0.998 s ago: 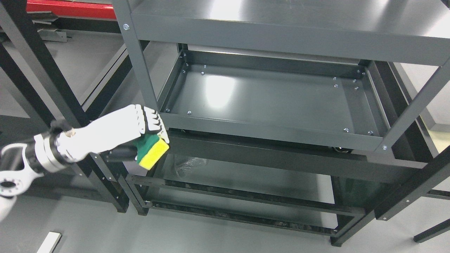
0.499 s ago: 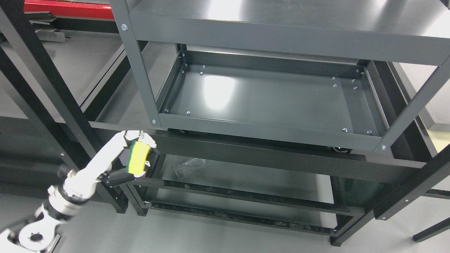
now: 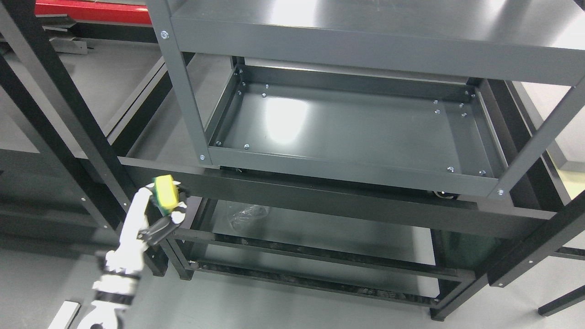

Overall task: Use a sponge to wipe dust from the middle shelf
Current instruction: 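Withdraw the left hand holding the sponge down out of the shelf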

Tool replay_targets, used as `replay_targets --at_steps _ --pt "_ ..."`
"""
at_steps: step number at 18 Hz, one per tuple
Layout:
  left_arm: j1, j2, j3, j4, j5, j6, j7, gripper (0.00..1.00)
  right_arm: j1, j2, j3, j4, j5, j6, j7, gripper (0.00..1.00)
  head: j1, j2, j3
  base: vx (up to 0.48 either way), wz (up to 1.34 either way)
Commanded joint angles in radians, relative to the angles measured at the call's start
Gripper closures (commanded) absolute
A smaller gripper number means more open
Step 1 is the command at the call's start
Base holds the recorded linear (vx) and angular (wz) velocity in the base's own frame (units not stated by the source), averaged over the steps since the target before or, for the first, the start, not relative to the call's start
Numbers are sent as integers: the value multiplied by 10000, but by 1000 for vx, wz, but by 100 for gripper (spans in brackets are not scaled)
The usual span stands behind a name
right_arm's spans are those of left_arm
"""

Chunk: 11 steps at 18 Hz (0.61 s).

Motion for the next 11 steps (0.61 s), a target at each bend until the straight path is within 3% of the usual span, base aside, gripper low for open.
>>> replay_targets --at_steps 1,3,5,7,11 --pt "-2176 -3351 795 143 403 1775 -1100 100 3 -174 0 -174 0 721 2 0 0 0 0 0 0" --pt "-2440 -3351 673 -602 373 2112 -1133 100 3 -174 0 -174 0 736 17 0 0 0 0 3 -13" --pt "-1771 -3351 169 -1952 342 2603 -1148 99 3 -174 0 -174 -15 721 17 0 0 0 0 8 -40" --pt "-1338 -3345 318 -1851 281 1781 -1270 100 3 -174 0 -174 0 721 17 0 0 0 0 10 -59" --pt "300 -2272 563 -1836 280 353 -1945 100 3 -174 0 -174 0 721 17 0 0 0 0 10 -59"
